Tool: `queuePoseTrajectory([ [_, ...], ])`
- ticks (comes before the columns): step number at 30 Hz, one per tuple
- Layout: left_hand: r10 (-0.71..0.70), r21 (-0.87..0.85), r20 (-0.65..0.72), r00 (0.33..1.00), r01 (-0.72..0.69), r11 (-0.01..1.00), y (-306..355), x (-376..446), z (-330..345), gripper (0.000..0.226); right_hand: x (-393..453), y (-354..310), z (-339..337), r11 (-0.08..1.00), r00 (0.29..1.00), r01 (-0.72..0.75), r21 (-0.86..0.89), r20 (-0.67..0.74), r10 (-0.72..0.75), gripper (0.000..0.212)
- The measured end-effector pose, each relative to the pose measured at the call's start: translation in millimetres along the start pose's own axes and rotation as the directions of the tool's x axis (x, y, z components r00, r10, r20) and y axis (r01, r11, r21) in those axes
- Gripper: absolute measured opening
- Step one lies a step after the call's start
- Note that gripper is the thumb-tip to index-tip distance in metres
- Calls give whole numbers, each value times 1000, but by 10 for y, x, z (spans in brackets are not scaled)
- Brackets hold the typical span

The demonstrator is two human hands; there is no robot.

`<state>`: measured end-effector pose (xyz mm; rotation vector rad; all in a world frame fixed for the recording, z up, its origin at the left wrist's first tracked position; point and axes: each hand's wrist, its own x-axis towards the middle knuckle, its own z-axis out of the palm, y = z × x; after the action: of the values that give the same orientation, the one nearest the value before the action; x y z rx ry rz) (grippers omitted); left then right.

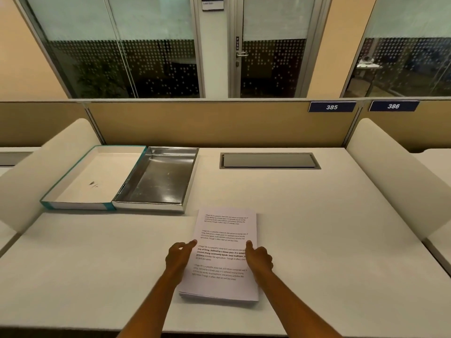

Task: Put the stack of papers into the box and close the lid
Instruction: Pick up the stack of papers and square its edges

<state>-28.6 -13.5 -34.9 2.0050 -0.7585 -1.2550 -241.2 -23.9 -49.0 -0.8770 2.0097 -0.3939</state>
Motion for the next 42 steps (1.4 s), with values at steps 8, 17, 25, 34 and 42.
queuePoseTrajectory([
  [8,-52,-60,112,992,59,996,108,34,-7,37,55,-84,-16,998,998,-38,50,54,35,58],
  [17,-27,80,97,995,19,997,234,42,36,42,-15,-165,13,961,999,-44,274,16,41,61],
  [25,-125,16,237,963,125,992,245,141,-26,50,-19,-133,-38,968,1000,-22,250,-17,27,65],
  [34,-108,34,315,943,103,994,227,194,-74,41,-33,-146,9,936,997,-7,352,-71,34,28],
  [42,15,78,285,958,-38,996,210,228,-164,17,-59,-139,56,925,991,-1,381,-120,50,9],
])
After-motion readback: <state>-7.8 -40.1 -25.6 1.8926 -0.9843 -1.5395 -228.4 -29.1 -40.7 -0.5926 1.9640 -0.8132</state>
